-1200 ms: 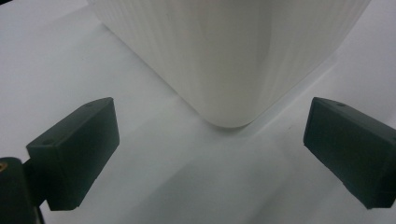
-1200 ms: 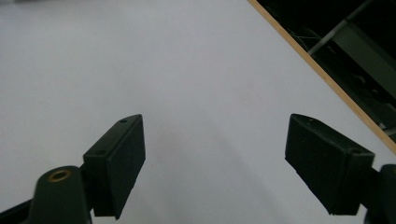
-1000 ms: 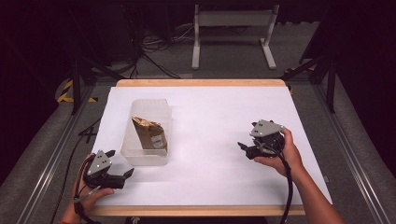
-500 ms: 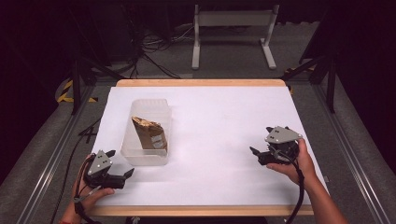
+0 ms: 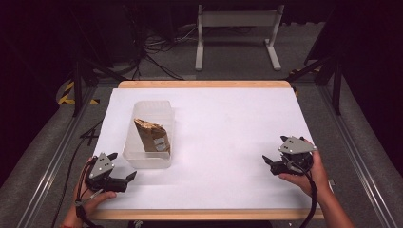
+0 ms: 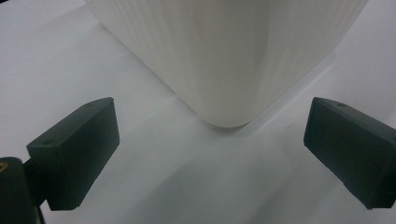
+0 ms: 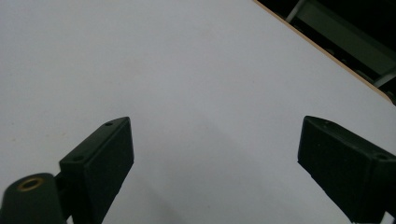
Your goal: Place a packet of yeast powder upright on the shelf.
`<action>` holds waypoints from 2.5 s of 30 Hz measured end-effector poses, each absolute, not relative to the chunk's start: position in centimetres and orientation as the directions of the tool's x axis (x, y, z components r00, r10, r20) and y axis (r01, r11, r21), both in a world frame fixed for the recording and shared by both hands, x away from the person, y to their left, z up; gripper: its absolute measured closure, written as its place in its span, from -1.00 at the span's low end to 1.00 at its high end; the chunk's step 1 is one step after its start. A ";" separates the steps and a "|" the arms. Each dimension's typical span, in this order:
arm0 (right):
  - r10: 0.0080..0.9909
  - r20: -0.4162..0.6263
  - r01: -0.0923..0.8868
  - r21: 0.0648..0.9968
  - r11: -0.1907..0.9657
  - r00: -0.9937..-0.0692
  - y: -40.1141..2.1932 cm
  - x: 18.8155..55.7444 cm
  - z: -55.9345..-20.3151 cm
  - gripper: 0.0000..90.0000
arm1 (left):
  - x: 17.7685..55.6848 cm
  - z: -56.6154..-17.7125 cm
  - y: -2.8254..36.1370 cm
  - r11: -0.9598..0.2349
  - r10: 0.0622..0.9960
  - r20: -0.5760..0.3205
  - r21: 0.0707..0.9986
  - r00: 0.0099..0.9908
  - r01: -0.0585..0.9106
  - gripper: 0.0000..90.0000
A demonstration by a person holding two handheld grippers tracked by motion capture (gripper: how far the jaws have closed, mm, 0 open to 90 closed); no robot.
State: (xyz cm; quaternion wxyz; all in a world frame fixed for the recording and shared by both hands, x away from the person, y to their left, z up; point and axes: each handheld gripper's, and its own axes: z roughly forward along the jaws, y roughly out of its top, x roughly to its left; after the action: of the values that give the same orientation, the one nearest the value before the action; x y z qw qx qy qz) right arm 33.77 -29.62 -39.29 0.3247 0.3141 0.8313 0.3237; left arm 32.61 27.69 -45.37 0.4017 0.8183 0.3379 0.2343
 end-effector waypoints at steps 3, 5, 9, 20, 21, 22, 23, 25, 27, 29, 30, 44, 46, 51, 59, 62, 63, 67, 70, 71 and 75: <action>0.740 -0.337 0.313 0.747 0.587 -0.582 -29.9 33.4 -39.7 -0.76 | 32.6 -45.4 27.7 -0.448 0.741 0.112 0.816 0.662 0.364 -0.90; 0.744 -0.328 0.319 0.749 0.580 -0.582 -30.2 33.1 -39.9 -0.76 | 32.6 -45.4 27.6 -0.446 0.742 0.108 0.816 0.661 0.368 -0.90; 0.746 -0.319 0.331 0.746 0.578 -0.584 -30.8 32.7 -40.5 -0.76 | 32.6 -45.4 27.6 -0.446 0.742 0.107 0.816 0.662 0.368 -0.90; 0.780 -0.276 0.349 0.775 0.526 -0.561 -32.6 31.4 -41.5 -0.77 | 32.6 -45.3 27.8 -0.439 0.747 0.108 0.820 0.656 0.367 -0.91; 0.783 -0.272 0.351 0.778 0.521 -0.560 -32.8 31.3 -41.6 -0.77 | 32.6 -45.3 27.8 -0.441 0.746 0.109 0.820 0.656 0.365 -0.91; 0.784 -0.272 0.350 0.779 0.520 -0.558 -32.9 31.2 -41.7 -0.77 | 32.6 -45.3 27.8 -0.440 0.747 0.108 0.820 0.656 0.365 -0.91; 0.790 -0.258 0.361 0.781 0.509 -0.557 -33.2 31.0 -41.9 -0.77 | 32.6 -45.3 27.8 -0.436 0.748 0.105 0.822 0.655 0.366 -0.91; 0.796 -0.254 0.363 0.786 0.501 -0.549 -33.7 30.7 -42.0 -0.77 | 32.6 -45.2 27.8 -0.432 0.748 0.103 0.826 0.656 0.362 -0.91; 0.805 -0.244 0.363 0.796 0.485 -0.540 -34.1 30.4 -42.1 -0.78 | 32.6 -45.2 27.8 -0.422 0.751 0.099 0.833 0.653 0.359 -0.91; 0.817 -0.233 0.362 0.808 0.464 -0.528 -34.6 30.1 -42.2 -0.78 | 32.7 -45.1 27.9 -0.416 0.752 0.096 0.836 0.652 0.358 -0.91; 0.822 -0.226 0.361 0.814 0.454 -0.523 -34.8 30.0 -42.2 -0.78 | 32.7 -45.1 27.9 -0.414 0.751 0.094 0.838 0.654 0.355 -0.91; 0.875 -0.201 0.366 0.849 0.380 -0.441 -37.9 28.1 -43.0 -0.80 | 33.1 -45.0 27.5 -0.418 0.740 0.094 0.840 0.666 0.346 -0.91; 0.874 -0.203 0.362 0.851 0.381 -0.442 -37.9 28.0 -43.0 -0.80 | 33.1 -44.9 27.3 -0.417 0.740 0.097 0.843 0.666 0.341 -0.91; 0.876 -0.213 0.361 0.850 0.385 -0.432 -37.8 27.7 -43.0 -0.80 | 33.3 -44.9 27.0 -0.425 0.733 0.102 0.841 0.673 0.334 -0.92; 0.868 -0.234 0.357 0.841 0.407 -0.437 -37.3 27.6 -43.0 -0.80 | 33.1 -44.9 27.2 -0.421 0.735 0.103 0.845 0.671 0.331 -0.92; 0.867 -0.236 0.362 0.837 0.411 -0.439 -37.2 27.8 -43.2 -0.80 | 33.2 -44.9 27.2 -0.428 0.732 0.104 0.839 0.673 0.336 -0.92; 0.866 -0.237 0.361 0.836 0.413 -0.440 -37.1 27.8 -43.2 -0.80 | 33.2 -44.9 27.2 -0.428 0.732 0.103 0.839 0.673 0.337 -0.92; 0.863 -0.235 0.361 0.836 0.414 -0.446 -37.0 27.9 -43.2 -0.80 | 33.2 -44.9 27.2 -0.427 0.735 0.103 0.838 0.670 0.340 -0.92; 0.863 -0.234 0.360 0.836 0.413 -0.447 -37.0 27.9 -43.2 -0.80 | 33.1 -44.9 27.2 -0.426 0.735 0.105 0.840 0.670 0.337 -0.92; 0.863 -0.235 0.362 0.835 0.414 -0.447 -37.0 27.9 -43.2 -0.80 | 33.2 -44.9 27.2 -0.427 0.735 0.105 0.839 0.670 0.338 -0.92; 0.863 -0.237 0.359 0.836 0.415 -0.446 -36.9 27.9 -43.2 -0.80 | 33.1 -44.9 27.2 -0.429 0.736 0.108 0.838 0.668 0.338 -0.92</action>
State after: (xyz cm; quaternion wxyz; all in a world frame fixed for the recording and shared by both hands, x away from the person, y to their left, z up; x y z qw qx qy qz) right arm 27.93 -36.88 -43.19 0.3440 0.3982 0.7676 0.3659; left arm 33.13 27.23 -44.92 0.4194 0.8112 0.3310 0.2377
